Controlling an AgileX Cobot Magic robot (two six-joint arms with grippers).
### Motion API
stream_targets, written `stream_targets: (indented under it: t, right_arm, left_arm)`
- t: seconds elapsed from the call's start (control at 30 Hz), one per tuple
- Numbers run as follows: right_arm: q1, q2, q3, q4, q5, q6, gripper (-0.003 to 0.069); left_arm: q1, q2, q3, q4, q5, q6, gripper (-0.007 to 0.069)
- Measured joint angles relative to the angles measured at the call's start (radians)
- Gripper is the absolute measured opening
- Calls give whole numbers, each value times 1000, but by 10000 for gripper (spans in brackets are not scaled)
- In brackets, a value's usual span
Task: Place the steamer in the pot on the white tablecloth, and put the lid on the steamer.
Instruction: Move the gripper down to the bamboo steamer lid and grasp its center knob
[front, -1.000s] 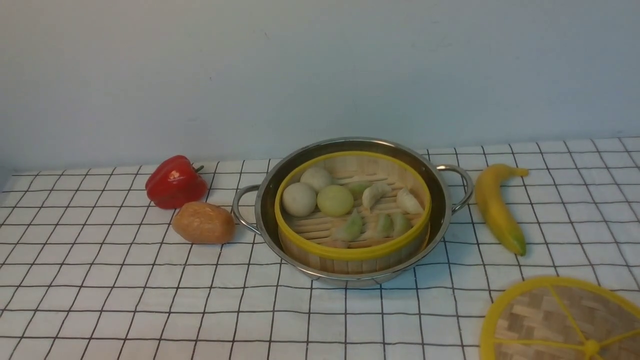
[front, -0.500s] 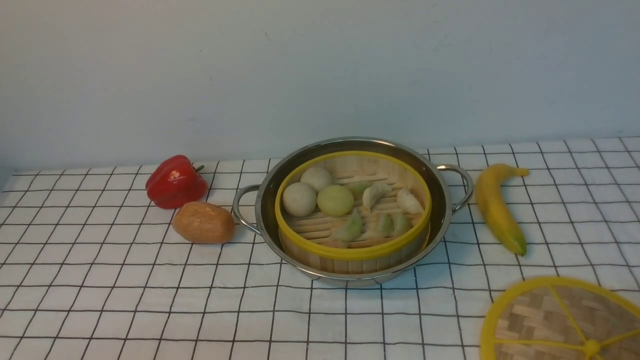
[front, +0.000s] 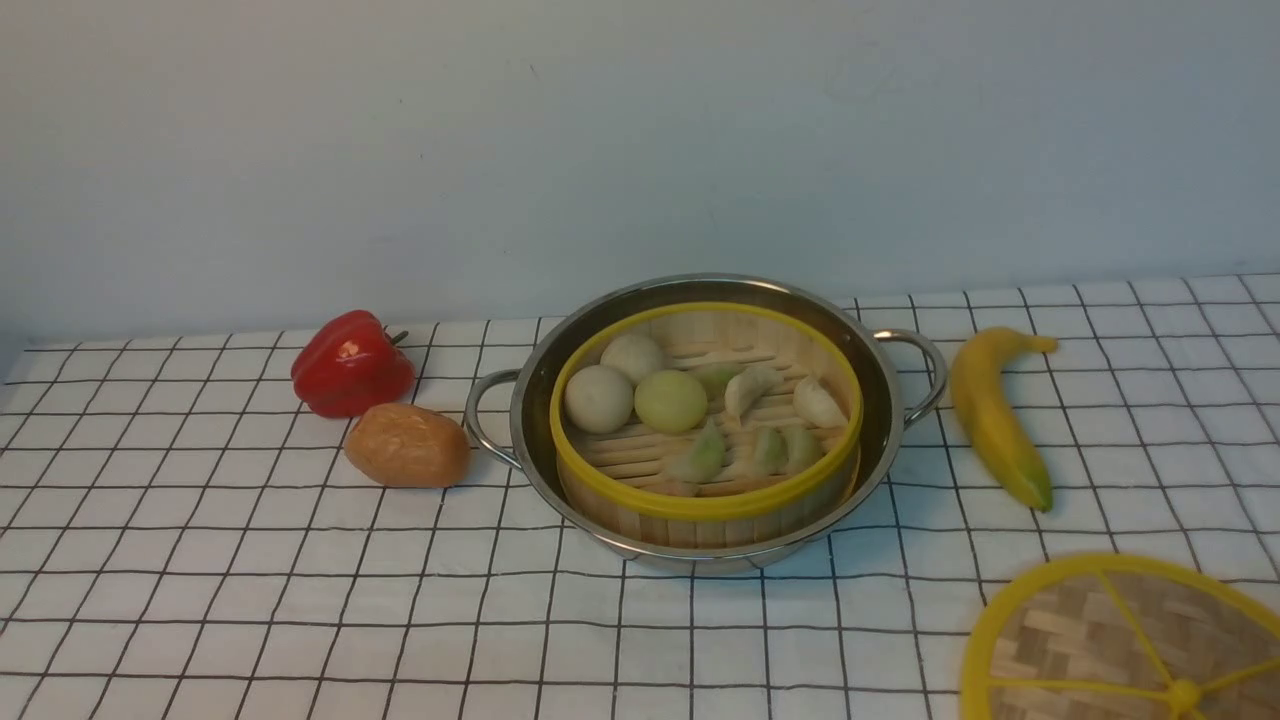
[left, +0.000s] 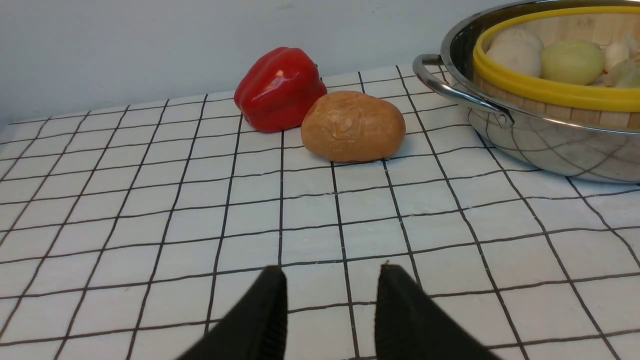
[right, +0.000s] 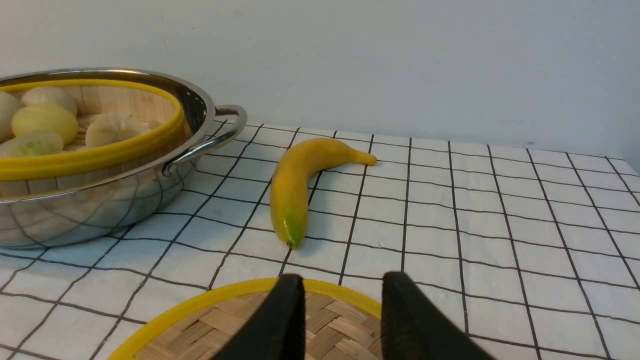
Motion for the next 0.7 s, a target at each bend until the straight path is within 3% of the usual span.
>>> stream_targets:
  t: [0.2, 0.3, 0.43, 0.53, 0.7]
  right_arm:
    - [0, 0, -8, -32, -101, 21, 243]
    - [0, 19, -129, 11, -98, 69, 243]
    - [0, 86, -321, 105, 72, 99, 243]
    - [0, 165, -466, 172, 296, 104, 243]
    - [0, 270, -549, 290, 377, 106, 243]
  left_arm:
    - [0, 0, 0, 0, 0, 0, 243]
    - [0, 0, 0, 0, 0, 0, 243]
    - [0, 0, 0, 0, 0, 0, 243]
    - [0, 0, 0, 0, 0, 0, 243]
    - [0, 0, 0, 0, 0, 0, 243]
